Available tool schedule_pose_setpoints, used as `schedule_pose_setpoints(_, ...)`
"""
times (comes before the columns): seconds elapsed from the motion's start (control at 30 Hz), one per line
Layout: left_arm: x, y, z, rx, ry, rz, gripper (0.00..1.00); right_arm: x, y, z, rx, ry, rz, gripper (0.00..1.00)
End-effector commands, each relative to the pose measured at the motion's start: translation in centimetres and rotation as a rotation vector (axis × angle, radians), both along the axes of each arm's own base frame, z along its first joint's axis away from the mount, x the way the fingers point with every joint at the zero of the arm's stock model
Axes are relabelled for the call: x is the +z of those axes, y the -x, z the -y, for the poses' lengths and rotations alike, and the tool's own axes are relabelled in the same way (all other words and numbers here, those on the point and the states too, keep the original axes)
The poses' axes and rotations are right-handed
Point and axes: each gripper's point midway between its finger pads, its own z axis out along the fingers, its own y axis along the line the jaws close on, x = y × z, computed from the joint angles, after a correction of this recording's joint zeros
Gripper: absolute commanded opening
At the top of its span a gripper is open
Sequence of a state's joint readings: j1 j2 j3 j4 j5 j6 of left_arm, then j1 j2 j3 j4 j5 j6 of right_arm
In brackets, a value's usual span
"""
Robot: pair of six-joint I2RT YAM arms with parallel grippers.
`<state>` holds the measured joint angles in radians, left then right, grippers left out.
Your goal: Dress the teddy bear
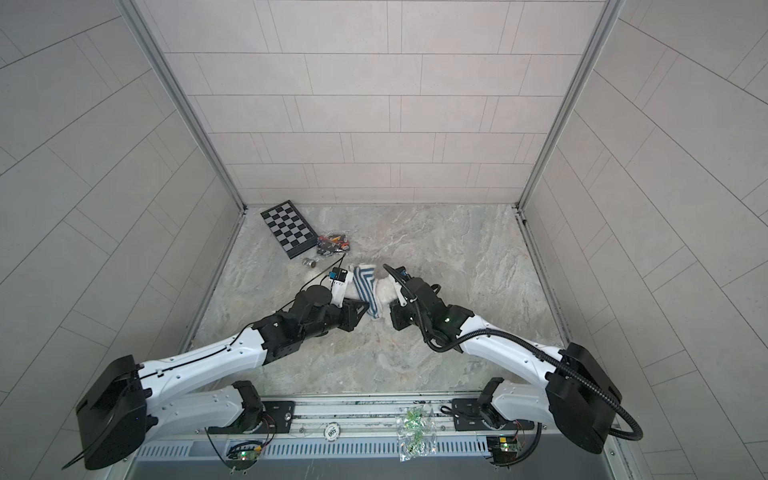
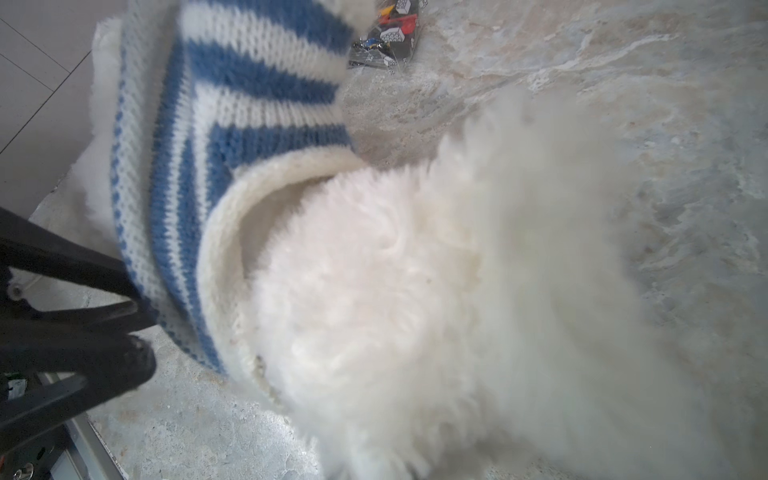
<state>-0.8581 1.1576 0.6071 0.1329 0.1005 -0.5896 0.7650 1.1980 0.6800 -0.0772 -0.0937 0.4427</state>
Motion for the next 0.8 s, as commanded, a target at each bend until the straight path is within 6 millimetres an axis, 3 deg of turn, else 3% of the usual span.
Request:
schedule_pose_setpoints(0.0,0.8,-0.2,1.1,-0.014,0.056,0.007,0.27,1.7,-0.3,-0.3,-0.016,-0.048,0.045,0.00)
schedule_pose_setpoints(0.43,-0.8,-0.4,0.1,0.013,-0.002,-0.016,0.00,2.4,-0.2,0.9,-0.046,-0.057,0.100,0.00)
schedule_pose_setpoints(0.6,-3.0,0.2,-2.1,0.028,0.000,-0.076,0.00,3.3,-0.2,2.3,-0.074,-0.058,0.121,0.00)
schedule_pose_setpoints(0.63,-3.4,0.3,-2.5,0.033,0.002,-0.084,0.00,2.4,0.1,2.9,-0.078,-0.040,0.107,0.00)
schedule_pose_setpoints(0.77,-4.8,0.5,-4.0,0.041,-0.013,-0.115,0.00,2.6,0.3,3.6,-0.091,-0.037,0.112,0.00)
